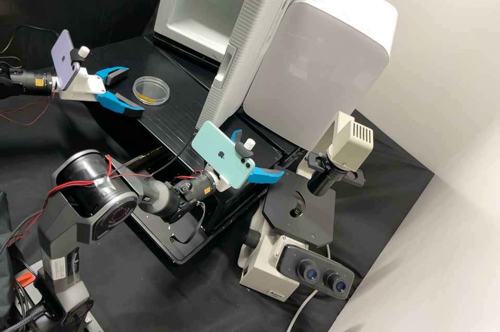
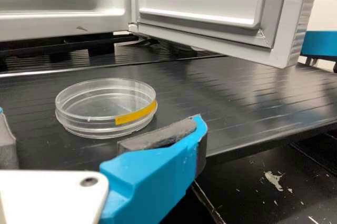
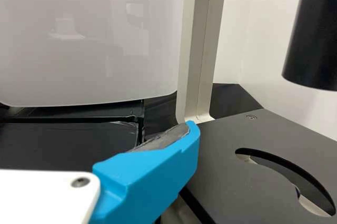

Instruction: Place the petri dish in the incubator

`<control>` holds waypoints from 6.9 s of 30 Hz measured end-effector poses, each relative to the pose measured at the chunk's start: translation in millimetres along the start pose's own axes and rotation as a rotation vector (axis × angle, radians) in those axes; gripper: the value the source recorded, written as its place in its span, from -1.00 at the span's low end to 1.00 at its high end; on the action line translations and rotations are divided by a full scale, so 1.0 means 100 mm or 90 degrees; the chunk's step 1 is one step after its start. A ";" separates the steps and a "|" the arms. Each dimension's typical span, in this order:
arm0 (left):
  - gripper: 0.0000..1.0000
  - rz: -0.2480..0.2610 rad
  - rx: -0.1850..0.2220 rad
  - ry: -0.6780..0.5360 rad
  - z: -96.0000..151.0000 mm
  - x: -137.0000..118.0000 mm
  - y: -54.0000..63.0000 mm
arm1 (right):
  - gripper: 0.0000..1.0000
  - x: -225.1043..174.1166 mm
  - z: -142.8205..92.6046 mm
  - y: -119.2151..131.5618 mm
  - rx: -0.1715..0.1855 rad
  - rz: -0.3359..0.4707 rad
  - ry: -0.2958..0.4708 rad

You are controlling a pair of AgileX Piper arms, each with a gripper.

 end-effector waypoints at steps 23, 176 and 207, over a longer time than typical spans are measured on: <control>1.00 -0.048 -0.029 -0.034 0.06 0.28 0.11 | 1.00 0.00 0.00 0.00 0.000 0.000 0.000; -1.00 -0.015 -0.016 0.023 -0.09 0.31 0.17 | 1.00 0.00 0.00 0.00 0.000 0.000 0.000; -1.00 0.069 -0.015 -0.012 -0.10 -0.10 0.71 | 1.00 0.00 0.00 0.00 0.000 0.000 0.000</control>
